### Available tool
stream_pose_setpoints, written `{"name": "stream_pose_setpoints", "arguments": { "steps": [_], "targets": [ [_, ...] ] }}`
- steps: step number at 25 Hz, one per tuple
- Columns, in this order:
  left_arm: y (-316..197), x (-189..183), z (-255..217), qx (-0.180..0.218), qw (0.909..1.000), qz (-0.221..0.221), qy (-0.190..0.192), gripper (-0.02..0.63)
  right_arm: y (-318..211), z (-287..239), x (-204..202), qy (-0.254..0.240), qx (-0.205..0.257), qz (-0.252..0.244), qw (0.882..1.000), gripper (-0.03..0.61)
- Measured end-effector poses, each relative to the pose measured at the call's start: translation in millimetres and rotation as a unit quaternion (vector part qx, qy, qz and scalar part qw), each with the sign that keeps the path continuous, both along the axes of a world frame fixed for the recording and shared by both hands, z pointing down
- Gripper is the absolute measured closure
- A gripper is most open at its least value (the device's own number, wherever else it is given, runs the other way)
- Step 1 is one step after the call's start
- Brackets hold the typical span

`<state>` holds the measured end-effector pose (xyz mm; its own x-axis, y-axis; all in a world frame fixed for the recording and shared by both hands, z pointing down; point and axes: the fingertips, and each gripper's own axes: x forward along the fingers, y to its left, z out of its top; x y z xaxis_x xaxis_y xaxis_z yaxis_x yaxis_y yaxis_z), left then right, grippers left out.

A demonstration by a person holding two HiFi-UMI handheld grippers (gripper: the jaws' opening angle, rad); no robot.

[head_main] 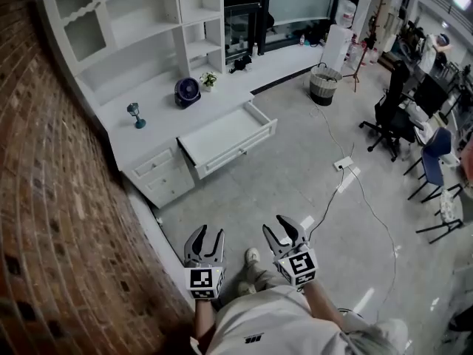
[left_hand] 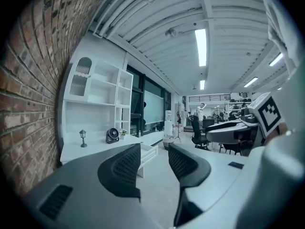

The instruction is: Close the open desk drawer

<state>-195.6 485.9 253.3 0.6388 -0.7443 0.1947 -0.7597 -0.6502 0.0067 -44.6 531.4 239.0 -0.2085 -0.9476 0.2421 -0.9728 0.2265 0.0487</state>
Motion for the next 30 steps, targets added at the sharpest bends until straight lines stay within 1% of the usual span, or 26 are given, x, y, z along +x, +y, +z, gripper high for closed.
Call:
{"name": "stream_pose_setpoints", "arguments": {
  "steps": [2, 6, 14, 21, 30],
  "targets": [
    [-12, 5, 4, -0.001, 1.0, 0.003, -0.004, 0.419, -11, 5, 7, 0.005, -0.005, 0.007, 1.0, 0.413],
    [-38, 19, 12, -0.003, 0.9999, 0.009, -0.009, 0.419, -37, 20, 20, -0.002, -0.014, 0.005, 1.0, 0.413],
    [-95, 59, 18, 0.001, 0.9995, 0.018, -0.027, 0.42, -101, 21, 63, -0.004, -0.009, 0.016, 1.0, 0.413],
    [-140, 86, 19, -0.003, 0.9992, 0.014, -0.036, 0.425, -149, 26, 92, -0.007, -0.006, 0.014, 1.0, 0.413],
    [-187, 123, 12, 0.009, 0.9991, 0.005, -0.041, 0.43, -198, 25, 119, -0.024, -0.005, 0.011, 1.0, 0.413]
  ]
}}
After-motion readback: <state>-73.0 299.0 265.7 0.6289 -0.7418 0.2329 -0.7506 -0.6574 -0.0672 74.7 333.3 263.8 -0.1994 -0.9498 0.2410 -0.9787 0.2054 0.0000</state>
